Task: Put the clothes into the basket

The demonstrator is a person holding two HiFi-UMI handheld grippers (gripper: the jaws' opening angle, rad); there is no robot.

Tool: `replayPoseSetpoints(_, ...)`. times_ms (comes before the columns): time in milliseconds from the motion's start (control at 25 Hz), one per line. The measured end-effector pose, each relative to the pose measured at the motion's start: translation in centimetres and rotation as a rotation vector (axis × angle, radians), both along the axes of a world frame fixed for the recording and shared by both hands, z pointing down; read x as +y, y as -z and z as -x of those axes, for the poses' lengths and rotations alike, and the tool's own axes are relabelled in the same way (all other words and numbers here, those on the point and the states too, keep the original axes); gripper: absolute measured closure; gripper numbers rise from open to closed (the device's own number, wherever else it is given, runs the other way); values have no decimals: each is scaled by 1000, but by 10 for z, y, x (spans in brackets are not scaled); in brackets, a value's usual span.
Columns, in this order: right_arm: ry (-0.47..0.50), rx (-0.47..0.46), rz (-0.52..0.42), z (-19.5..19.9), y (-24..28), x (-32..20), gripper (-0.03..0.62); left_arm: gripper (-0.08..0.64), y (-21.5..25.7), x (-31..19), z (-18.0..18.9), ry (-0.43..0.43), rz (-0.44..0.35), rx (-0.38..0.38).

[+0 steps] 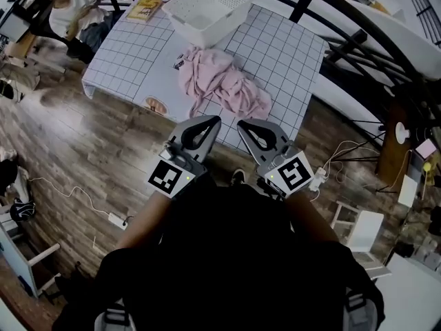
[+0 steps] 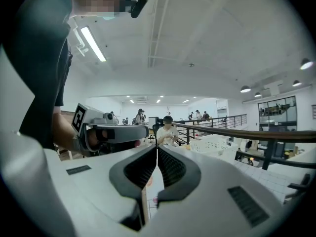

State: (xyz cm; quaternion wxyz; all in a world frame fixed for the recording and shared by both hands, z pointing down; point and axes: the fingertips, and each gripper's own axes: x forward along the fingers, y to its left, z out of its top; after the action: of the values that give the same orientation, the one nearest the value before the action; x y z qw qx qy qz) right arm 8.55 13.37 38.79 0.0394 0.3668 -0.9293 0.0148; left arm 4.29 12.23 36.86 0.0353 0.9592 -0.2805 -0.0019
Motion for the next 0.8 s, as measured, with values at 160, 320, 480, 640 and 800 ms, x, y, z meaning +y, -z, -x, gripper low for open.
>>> replayPoseSetpoints(160,-66,-1,44,15,-3,-29,574,557,-4,-35,14,-62,17,5)
replayPoseSetpoints(320,-131,5,78,31,-4,-60,574,557,-7,-68,24,-139,37,1)
replayPoseSetpoints(480,-201,21,99,44,-9,-92,574,557,-10,-99,35,-216,55,-4)
replayPoseSetpoints(640,-264,60,105,52,-23,-116,574,557,-16,-123,44,-293,59,-6)
replayPoseSetpoints(800,-322,109,125,53,-36,-136,572,557,-25,-140,52,-354,65,-15)
